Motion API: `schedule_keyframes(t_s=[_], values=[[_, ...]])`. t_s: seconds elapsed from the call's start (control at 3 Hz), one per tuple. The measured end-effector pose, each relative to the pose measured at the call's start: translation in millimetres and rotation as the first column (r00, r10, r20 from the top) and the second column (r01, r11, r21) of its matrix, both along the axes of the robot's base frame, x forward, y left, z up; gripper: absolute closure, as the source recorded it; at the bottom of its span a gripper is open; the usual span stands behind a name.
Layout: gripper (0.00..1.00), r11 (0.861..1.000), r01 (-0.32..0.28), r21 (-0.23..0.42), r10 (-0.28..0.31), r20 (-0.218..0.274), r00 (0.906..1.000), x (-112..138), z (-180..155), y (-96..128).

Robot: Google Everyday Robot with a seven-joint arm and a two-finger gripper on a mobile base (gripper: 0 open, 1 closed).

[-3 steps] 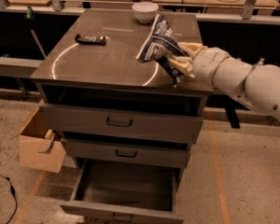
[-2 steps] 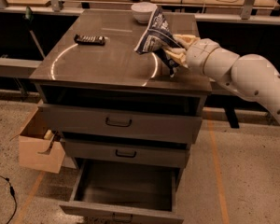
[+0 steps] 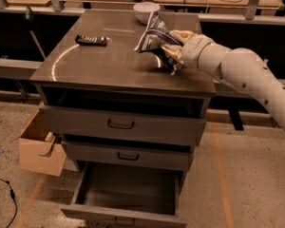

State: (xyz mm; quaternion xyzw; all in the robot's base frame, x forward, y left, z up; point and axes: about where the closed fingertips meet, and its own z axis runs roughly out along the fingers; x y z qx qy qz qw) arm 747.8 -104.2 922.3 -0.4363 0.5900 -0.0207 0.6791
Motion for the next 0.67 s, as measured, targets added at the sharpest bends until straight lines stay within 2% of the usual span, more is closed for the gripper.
schedule_keyframes(t_s=[0.33, 0.67], values=[[0.02, 1.000, 0.014, -0.008, -0.014, -0.007, 0.9999, 4, -3, 1], [0.00, 0.999, 0.036, 0.008, -0.036, -0.008, 0.9993, -12, 3, -4]])
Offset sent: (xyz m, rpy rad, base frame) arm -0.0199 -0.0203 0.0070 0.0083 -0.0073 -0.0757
